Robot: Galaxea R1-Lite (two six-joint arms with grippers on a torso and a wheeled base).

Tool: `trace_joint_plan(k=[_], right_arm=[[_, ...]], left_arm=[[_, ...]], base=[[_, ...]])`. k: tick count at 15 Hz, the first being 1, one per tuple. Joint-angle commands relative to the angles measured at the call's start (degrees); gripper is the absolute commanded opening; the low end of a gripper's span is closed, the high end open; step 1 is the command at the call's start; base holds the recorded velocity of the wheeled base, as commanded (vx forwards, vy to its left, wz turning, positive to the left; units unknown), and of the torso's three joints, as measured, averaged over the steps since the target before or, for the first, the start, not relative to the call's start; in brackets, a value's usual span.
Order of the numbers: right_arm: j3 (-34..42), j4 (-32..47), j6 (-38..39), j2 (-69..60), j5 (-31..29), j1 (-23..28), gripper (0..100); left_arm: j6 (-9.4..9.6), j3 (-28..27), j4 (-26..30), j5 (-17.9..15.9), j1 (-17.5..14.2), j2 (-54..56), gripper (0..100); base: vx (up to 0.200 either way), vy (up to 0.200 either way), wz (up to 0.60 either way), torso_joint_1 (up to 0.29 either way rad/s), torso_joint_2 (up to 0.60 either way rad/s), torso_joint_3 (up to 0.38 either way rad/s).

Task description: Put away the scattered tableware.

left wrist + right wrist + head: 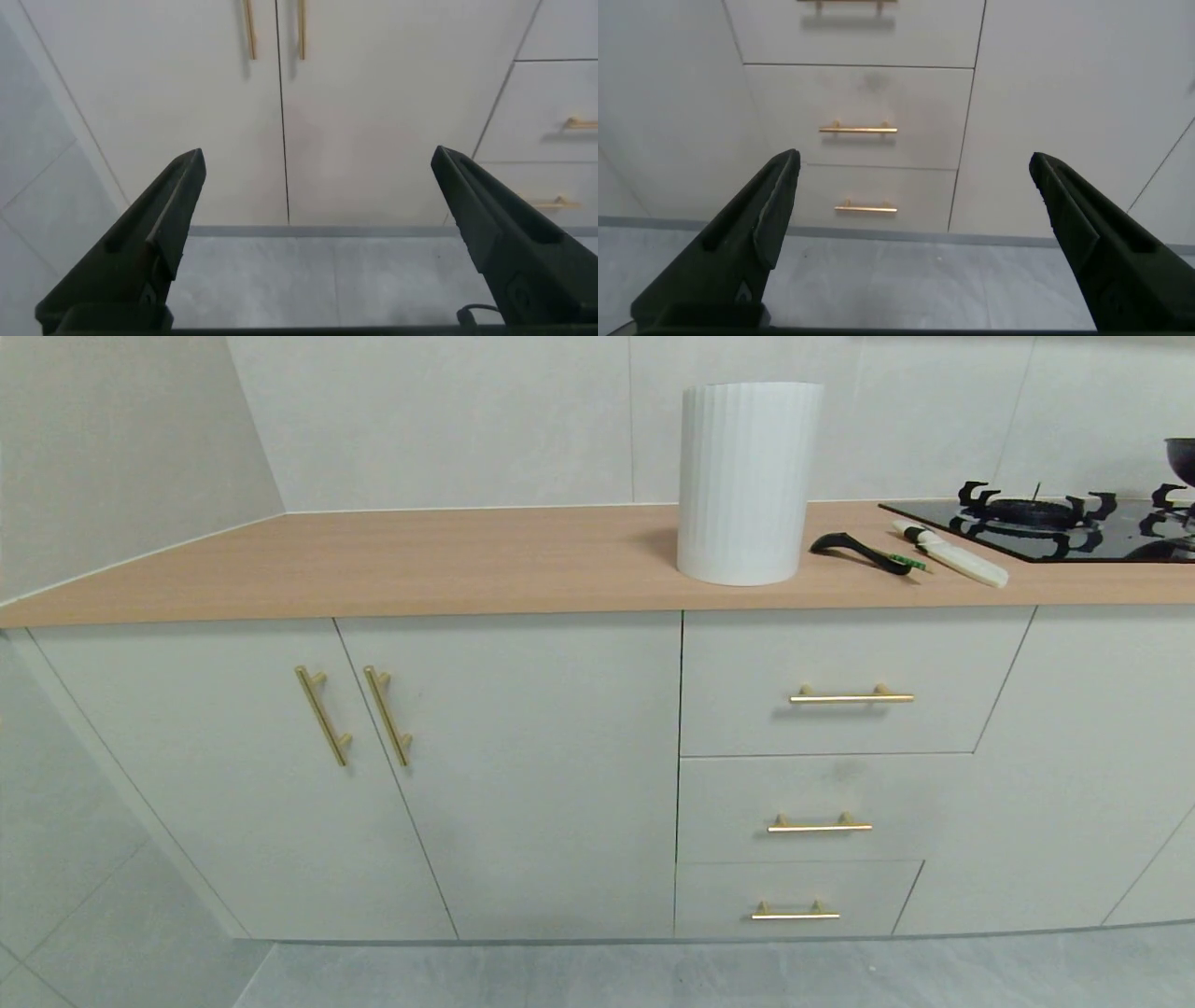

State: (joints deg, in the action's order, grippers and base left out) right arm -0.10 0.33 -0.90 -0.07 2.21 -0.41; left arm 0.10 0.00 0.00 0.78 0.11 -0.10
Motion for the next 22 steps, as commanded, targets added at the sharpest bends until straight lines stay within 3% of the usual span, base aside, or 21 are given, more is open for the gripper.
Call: trace_joint_plan(k=[1,16,18,22], right_arm=[[0.0,0.0,0.0,0.1,0.0,0.0,100],[-0.2,0.0,-1.6,0.1,0.3,0.0,100],[-10.0,0.6,0.3,3.9,1.4,-0.8,100],[-14.6,0.4,0.5,22.7,1.9,-3.6,100]], left_arm=[[-0.01,0.0,0.0,0.0,0.0,-0.1,100],[-0.01,0.0,0.0,0.0,-0.2,0.0,100],[-0.01,0.0,0.0,0.0,-0.2,0.0,100],[-0.01,0.0,0.0,0.0,-0.2,0.0,100]], base=[[0.0,0.0,0.0,0.0,0.0,0.0],[0.0,0.0,0.0,0.0,0.0,0.0],[0.0,0.0,0.0,0.0,0.0,0.0],[0.0,0.0,0.0,0.0,0.0,0.0]])
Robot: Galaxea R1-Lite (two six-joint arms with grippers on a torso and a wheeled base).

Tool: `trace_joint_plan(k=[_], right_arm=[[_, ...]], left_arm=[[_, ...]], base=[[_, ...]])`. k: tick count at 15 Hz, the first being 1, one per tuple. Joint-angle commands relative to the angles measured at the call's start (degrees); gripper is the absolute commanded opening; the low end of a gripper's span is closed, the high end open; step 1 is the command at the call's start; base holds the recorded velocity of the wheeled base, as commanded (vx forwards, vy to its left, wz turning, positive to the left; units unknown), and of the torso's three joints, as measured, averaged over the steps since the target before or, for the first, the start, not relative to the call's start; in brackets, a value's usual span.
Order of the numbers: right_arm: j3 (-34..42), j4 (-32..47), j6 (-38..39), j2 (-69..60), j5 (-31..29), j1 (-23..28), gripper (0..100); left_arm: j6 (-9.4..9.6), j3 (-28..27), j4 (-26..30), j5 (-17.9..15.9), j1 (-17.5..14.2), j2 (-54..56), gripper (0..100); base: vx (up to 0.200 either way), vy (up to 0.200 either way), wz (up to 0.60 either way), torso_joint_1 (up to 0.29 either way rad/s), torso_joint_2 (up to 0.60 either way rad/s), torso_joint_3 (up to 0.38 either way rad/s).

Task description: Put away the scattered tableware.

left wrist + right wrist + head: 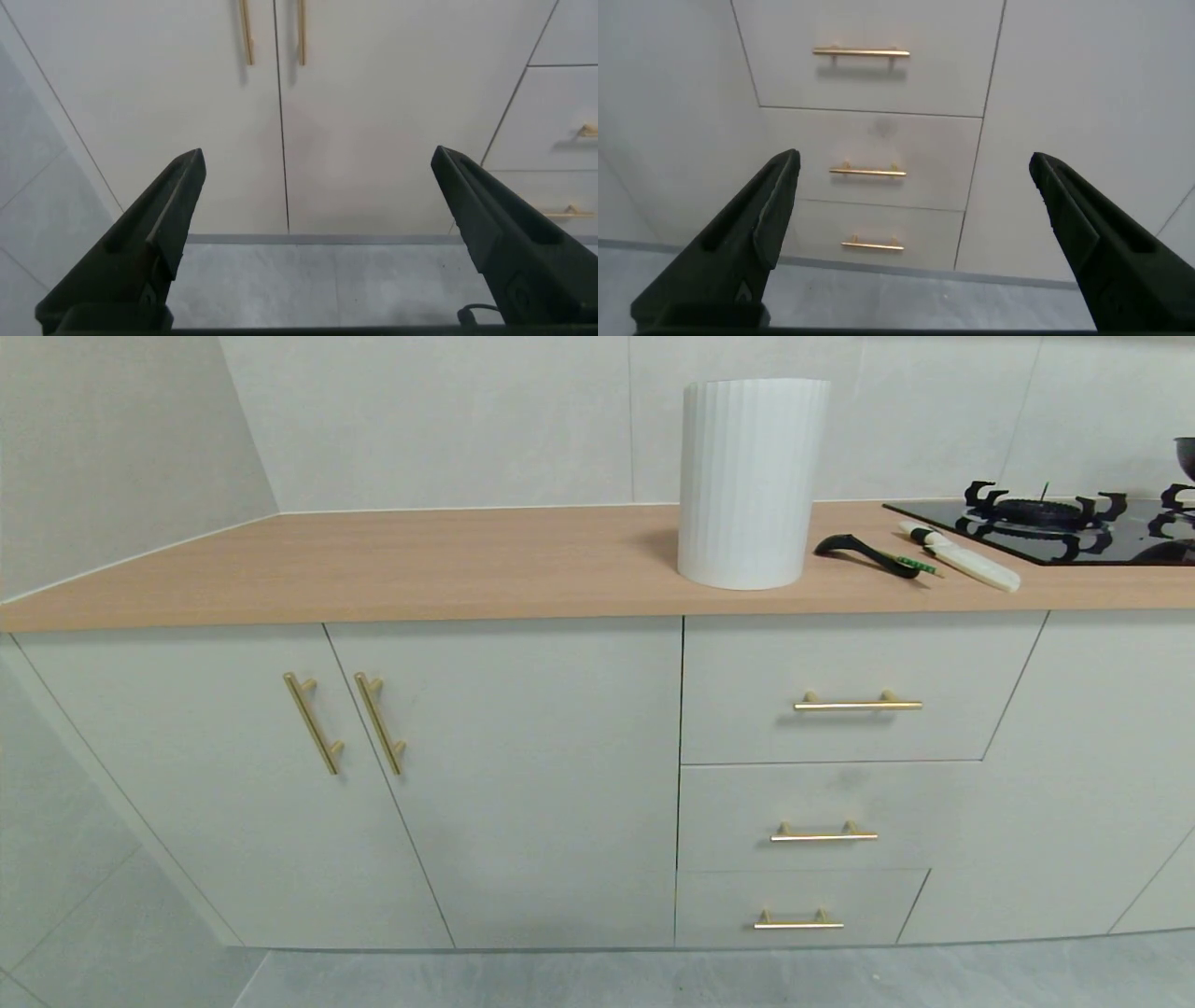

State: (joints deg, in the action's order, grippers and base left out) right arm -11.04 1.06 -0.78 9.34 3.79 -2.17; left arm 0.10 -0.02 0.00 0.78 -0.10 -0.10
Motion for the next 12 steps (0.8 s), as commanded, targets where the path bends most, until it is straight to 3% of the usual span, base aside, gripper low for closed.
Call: trace_joint_plan(k=[1,3,5,8,10,12], right_arm=[[-4.8,-0.4,0.3,17.4,0.3,-2.7,100],[-6.4,-0.4,0.3,22.8,0.6,-3.8,100],[-7.1,-2.2,0.0,31.9,4.6,-4.4,100],[-7.9,-7.7,-0.9,44.0,6.0,-4.4,100],[-11.9,-19.1,-0.9,60.6,6.3,-4.5,100],[-13.2,-25.3,-1.1,67.7,9.1,-5.6,100]], left_arm=[[-0.01,0.0,0.0,0.0,0.0,0.0,100],[-0.01,0.0,0.0,0.0,0.0,0.0,100],[-0.01,0.0,0.0,0.0,0.0,0.0,100],[-0.01,0.0,0.0,0.0,0.0,0.0,100],[-0.01,0.0,0.0,0.0,0.0,0.0,100],[-0.01,0.0,0.0,0.0,0.0,0.0,100]], base=[[0.0,0.0,0.0,0.0,0.0,0.0],[0.0,0.0,0.0,0.0,0.0,0.0],[0.0,0.0,0.0,0.0,0.0,0.0],[0.0,0.0,0.0,0.0,0.0,0.0],[0.0,0.0,0.0,0.0,0.0,0.0],[0.0,0.0,0.0,0.0,0.0,0.0]])
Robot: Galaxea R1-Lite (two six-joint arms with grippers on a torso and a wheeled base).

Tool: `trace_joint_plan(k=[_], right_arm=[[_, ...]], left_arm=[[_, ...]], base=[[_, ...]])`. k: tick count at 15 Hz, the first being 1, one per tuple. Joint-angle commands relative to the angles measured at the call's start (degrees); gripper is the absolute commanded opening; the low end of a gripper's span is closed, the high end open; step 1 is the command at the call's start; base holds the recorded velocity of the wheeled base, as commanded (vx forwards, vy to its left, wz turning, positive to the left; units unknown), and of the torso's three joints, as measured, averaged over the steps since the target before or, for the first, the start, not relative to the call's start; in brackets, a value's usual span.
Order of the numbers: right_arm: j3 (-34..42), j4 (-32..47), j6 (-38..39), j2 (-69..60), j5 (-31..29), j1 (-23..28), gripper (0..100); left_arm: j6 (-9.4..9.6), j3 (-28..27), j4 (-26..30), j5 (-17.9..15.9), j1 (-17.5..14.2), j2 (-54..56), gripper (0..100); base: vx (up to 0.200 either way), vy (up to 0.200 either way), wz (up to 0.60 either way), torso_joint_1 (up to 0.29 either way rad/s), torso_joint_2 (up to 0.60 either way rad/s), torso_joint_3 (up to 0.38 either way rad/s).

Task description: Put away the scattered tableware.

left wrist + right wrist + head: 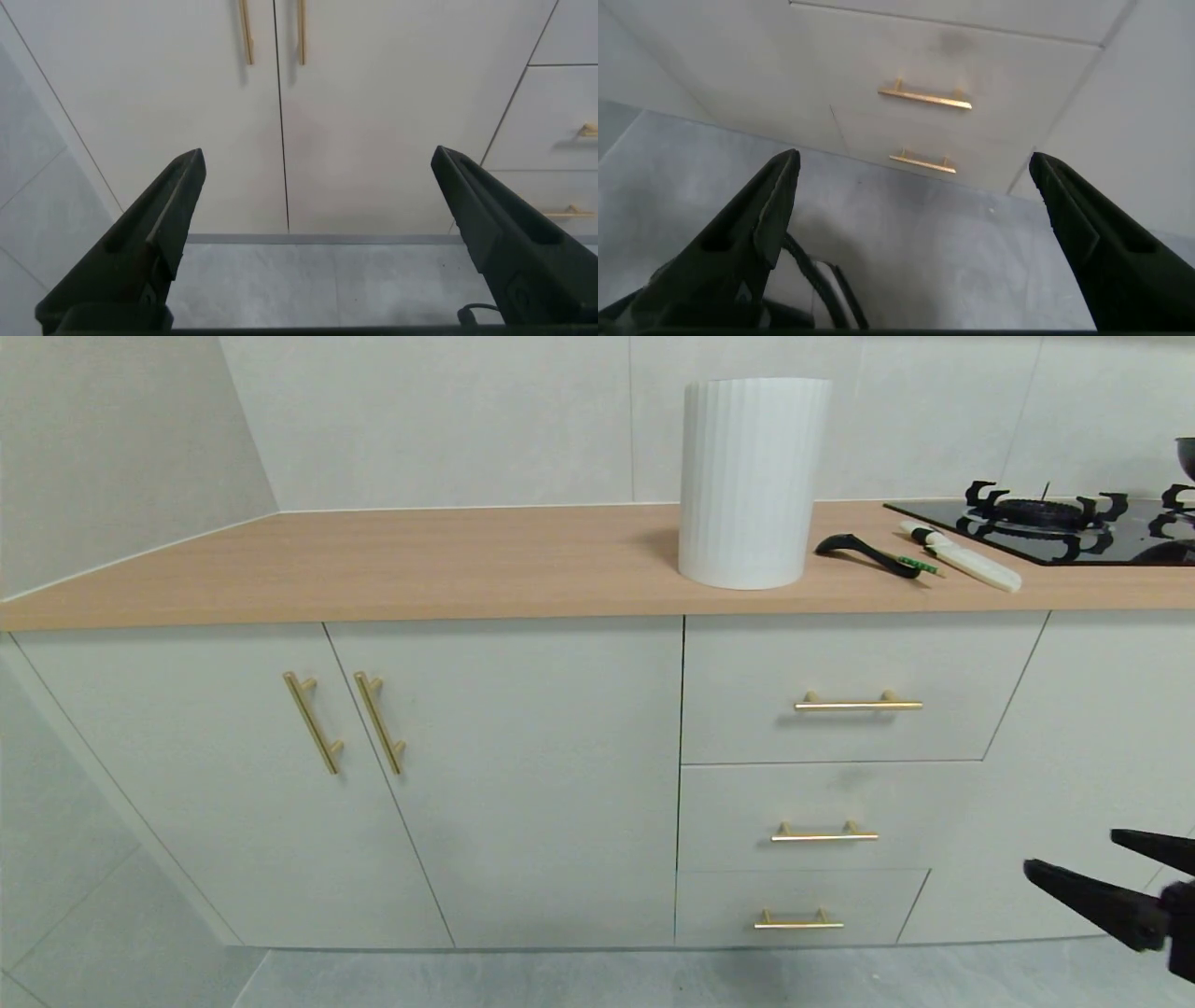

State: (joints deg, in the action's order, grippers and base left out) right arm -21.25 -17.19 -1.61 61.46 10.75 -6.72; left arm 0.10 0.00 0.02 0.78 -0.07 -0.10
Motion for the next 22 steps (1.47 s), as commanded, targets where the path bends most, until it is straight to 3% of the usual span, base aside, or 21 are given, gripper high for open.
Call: trace_joint_plan(k=[1,4,7,8,14,17,22], right_arm=[[-4.2,-8.2,-0.2,18.7,2.2,-1.8,100],[-8.1,-8.5,-0.2,28.5,2.3,-2.1,100],[-8.3,-14.0,-0.2,35.5,2.3,-2.2,100],[-8.5,-16.6,-0.3,39.2,1.4,-4.3,100],[-12.7,-26.8,-3.2,53.8,-9.0,-6.0,100],[-13.7,-28.2,-1.9,58.0,-9.3,-5.9,100],[-14.2,-38.4,2.8,65.4,-14.0,-5.9,100]], left_arm=[[-0.01,0.0,0.0,0.0,0.0,0.0,100],[-0.01,0.0,0.0,0.0,0.0,0.0,100],[-0.01,0.0,0.0,0.0,0.0,0.0,100],[-0.01,0.0,0.0,0.0,-0.1,0.0,100],[-0.01,0.0,0.0,0.0,0.0,-0.1,100],[-0.01,0.0,0.0,0.0,0.0,0.0,100],[-0.01,0.0,0.0,0.0,0.0,0.0,100]], base=[[0.0,0.0,0.0,0.0,0.0,0.0],[0.0,0.0,0.0,0.0,0.0,0.0],[0.0,0.0,0.0,0.0,0.0,0.0],[0.0,0.0,0.0,0.0,0.0,0.0],[0.0,0.0,0.0,0.0,0.0,0.0],[0.0,0.0,0.0,0.0,0.0,0.0],[0.0,0.0,0.0,0.0,0.0,0.0]])
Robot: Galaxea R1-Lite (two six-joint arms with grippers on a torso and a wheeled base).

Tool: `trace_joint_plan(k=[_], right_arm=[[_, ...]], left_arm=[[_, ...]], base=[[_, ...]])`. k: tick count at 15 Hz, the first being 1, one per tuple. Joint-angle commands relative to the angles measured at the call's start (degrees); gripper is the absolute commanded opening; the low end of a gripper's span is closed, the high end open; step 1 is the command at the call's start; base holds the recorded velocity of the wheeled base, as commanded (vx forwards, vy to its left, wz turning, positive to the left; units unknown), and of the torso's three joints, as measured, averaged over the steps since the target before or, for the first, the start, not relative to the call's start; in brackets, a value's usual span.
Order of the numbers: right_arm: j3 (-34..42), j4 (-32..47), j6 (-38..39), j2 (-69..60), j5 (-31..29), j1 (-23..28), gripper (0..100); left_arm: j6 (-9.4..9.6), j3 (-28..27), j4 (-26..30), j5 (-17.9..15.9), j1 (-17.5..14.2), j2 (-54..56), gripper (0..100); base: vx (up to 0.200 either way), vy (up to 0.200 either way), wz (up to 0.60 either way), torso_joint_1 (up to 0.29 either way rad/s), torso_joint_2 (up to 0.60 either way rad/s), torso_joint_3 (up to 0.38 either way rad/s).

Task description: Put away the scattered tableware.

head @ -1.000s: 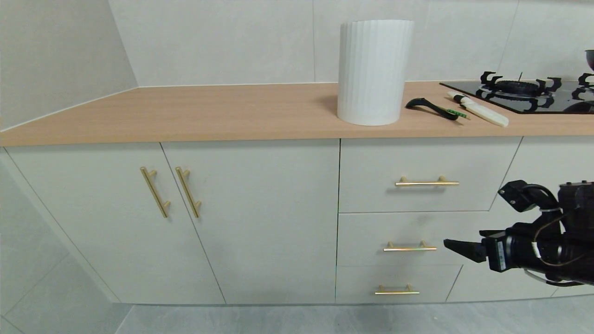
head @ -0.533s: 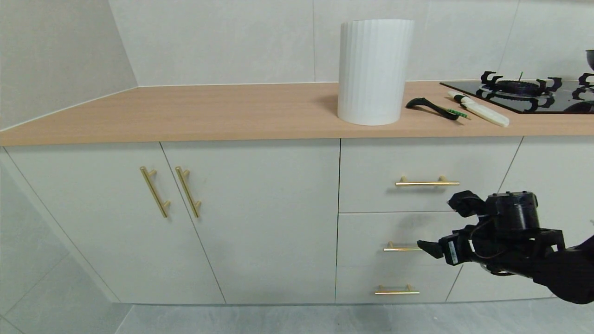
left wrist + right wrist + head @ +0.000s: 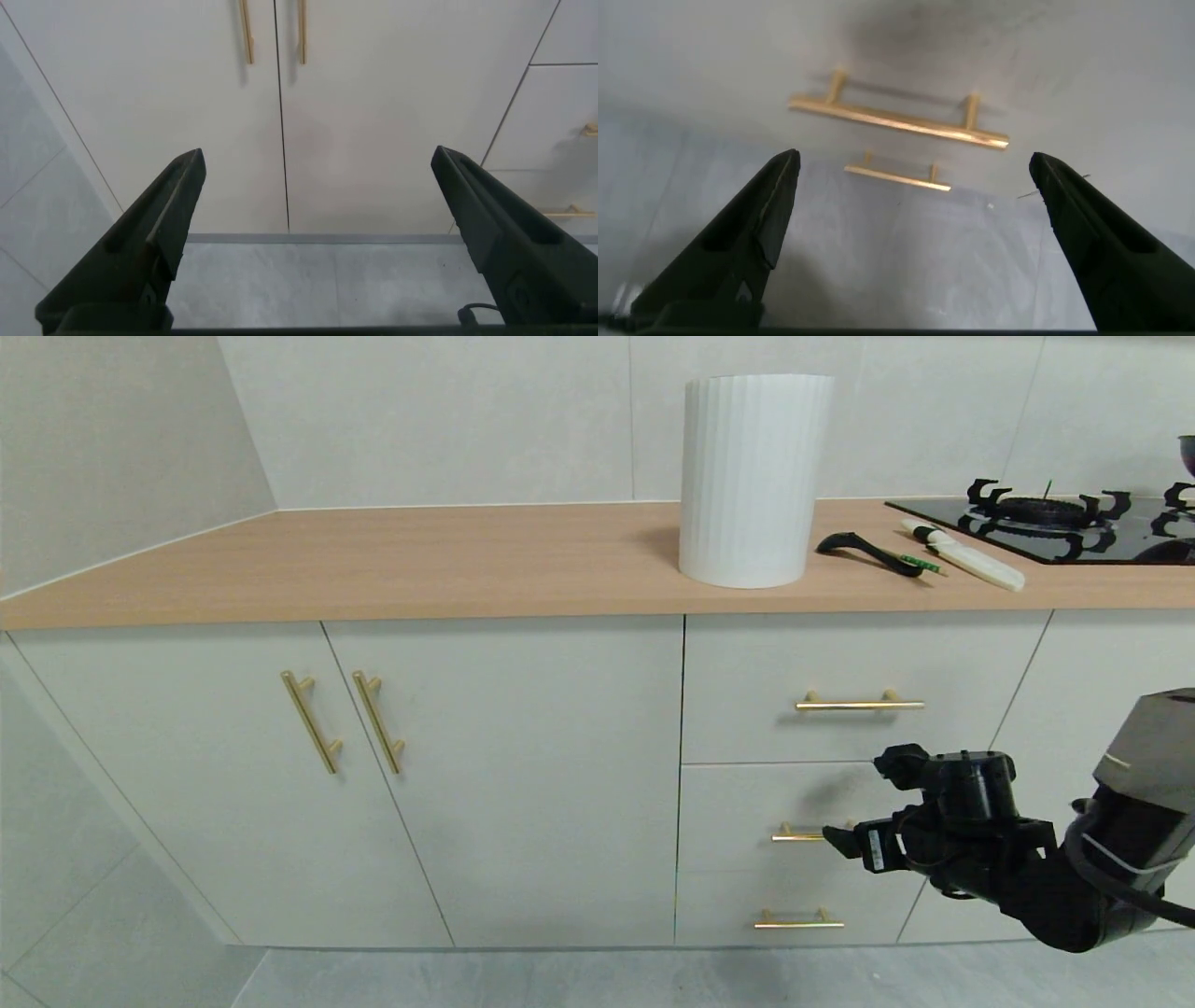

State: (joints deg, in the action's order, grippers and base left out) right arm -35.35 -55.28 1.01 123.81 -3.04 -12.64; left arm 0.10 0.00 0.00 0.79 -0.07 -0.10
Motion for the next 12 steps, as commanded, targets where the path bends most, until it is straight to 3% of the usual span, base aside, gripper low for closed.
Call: trace_joint_plan(k=[1,12], right_arm=[[-0.3,-1.9,0.9,4.2,-0.2,0.2,100],[-6.4,-11.2,3.1,14.9,-4.7,0.5,100]], left_arm=[[-0.01,0.0,0.0,0.0,0.0,0.0,100],[-0.01,0.0,0.0,0.0,0.0,0.0,100]], base=[[0.0,0.0,0.0,0.0,0.0,0.0],[0.0,0.0,0.0,0.0,0.0,0.0]])
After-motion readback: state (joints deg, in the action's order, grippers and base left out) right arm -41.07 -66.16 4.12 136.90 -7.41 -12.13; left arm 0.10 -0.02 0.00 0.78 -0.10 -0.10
